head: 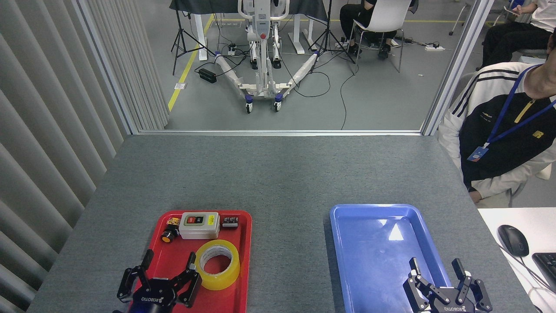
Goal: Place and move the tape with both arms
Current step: 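Reach the left hand toward the yellow tape roll in the red tray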
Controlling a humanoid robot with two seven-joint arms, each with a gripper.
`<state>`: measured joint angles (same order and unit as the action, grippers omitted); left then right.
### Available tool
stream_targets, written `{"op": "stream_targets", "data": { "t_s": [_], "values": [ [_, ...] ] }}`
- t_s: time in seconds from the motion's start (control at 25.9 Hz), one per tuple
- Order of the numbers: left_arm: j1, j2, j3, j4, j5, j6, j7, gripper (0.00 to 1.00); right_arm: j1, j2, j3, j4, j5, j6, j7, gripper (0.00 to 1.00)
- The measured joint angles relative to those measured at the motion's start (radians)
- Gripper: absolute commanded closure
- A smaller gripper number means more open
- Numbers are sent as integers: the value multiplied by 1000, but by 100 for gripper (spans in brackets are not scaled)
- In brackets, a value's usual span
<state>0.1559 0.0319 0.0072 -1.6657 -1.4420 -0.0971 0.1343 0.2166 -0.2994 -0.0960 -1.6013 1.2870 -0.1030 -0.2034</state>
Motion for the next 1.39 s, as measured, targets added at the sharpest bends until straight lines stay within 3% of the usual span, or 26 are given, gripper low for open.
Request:
{"op": "stream_targets", "data": {
  "t_s": [0.15,0.39,0.58,0.73,0.85,1.01,1.16,1.39],
  "values": [
    [-2,-3,0,6,3,-5,-14,0,4,2,2,-2,9,18,4,0],
    [-22,-6,1,10,23,-13,-171,0,12,1,2,-9,12,21,4,0],
    [-98,-1,-10,14,128,-4,-263,0,15,1,2,-11,12,22,4,0],
    [-175,7,-15,38,227,38,-532,0,15,0,2,-11,12,22,4,0],
    [-254,10,-16,74,253,55,-788,0,15,1,2,-11,13,22,4,0],
    [-351,13,-18,142,263,58,-1029,0,15,2,2,-10,13,22,4,0],
    [-401,27,-20,204,265,59,-1124,0,15,4,1,-8,14,22,5,0],
    [-415,48,-24,230,264,65,-1153,0,15,8,0,-6,14,19,7,0]
  ]
}}
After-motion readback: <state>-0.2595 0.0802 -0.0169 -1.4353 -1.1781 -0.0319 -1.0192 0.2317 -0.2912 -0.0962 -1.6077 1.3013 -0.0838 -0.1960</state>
